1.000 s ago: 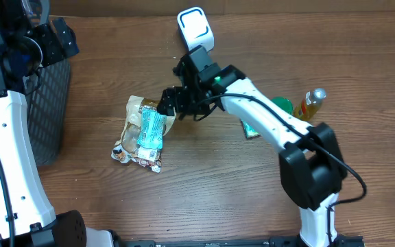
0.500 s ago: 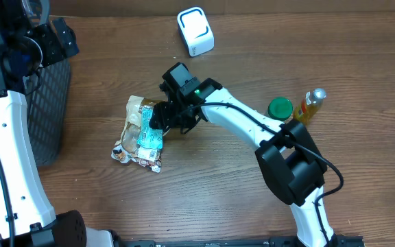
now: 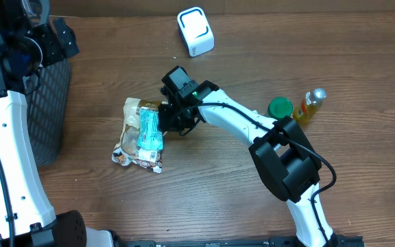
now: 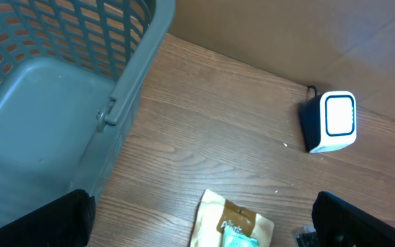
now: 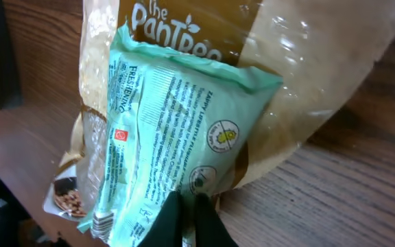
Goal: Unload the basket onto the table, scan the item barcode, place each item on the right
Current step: 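Move the right gripper to the wipes packet and grasp it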
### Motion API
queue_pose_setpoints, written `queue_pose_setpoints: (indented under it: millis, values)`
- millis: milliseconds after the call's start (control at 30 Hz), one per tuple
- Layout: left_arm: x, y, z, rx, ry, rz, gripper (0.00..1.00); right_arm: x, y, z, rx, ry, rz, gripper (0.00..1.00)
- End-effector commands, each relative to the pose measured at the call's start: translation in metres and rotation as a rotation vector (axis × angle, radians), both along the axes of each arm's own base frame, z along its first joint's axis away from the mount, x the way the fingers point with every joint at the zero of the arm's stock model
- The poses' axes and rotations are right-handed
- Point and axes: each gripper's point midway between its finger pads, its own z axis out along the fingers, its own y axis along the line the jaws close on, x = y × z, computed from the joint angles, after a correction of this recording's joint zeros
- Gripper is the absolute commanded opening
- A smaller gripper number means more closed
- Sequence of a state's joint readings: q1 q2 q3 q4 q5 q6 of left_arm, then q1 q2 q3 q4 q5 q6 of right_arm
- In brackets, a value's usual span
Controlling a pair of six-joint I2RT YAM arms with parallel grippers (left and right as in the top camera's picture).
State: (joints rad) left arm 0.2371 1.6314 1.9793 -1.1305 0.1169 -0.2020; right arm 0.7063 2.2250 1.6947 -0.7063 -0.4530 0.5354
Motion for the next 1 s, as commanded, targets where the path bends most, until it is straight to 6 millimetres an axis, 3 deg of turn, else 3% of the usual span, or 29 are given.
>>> queue_pose_setpoints:
  millis: [0,167,233,367,433,600,667,700,833,967]
  values:
    - [0.0019,-0.0015,0.0089,0.012,-0.023,-0.017,1.0,0.0002,0.0001,-0.0009,0.017,0.019,0.002,0.04]
    - [0.0019,-0.0015,0.009,0.013,-0.024,-0.017,1.0,-0.0012,0.0012,-0.0001,0.025,0.025,0.006,0.06]
    - [0.0019,-0.0015,0.009,0.012,-0.024,-0.017,1.0,-0.0013,0.0011,-0.0002,0.025,0.026,0.007,0.2]
    - [0.0019,-0.0013,0.009,0.012,-0.024,-0.017,1.0,-0.0013,0.0012,-0.0002,0.025,0.025,0.006,0.3]
    - [0.0019,-0.0015,0.009,0.013,-0.024,-0.017,1.0,-0.0012,0.0011,-0.0008,0.023,0.026,0.006,0.41]
    - [0.0019,-0.0015,0.0089,0.012,-0.023,-0.017,1.0,0.0023,0.002,-0.0044,0.009,-0.006,0.0,0.47]
    - [0.0019,-0.0015,0.009,0.012,-0.024,-0.017,0.99,0.0019,0.0053,-0.0038,0.014,-0.016,0.005,0.45]
    - [0.0019,-0.0015,0.009,0.013,-0.024,-0.017,1.0,0.002,0.006,-0.0035,0.015,-0.019,0.007,0.4]
    - [0.0019,-0.0015,0.009,0.013,-0.024,-0.017,1.0,0.0035,0.0048,-0.0035,0.016,-0.018,0.003,0.04]
    - [0.0019,-0.0015,0.009,0.012,-0.024,-0.017,1.0,0.0061,0.0018,-0.0008,0.027,-0.009,-0.003,0.04]
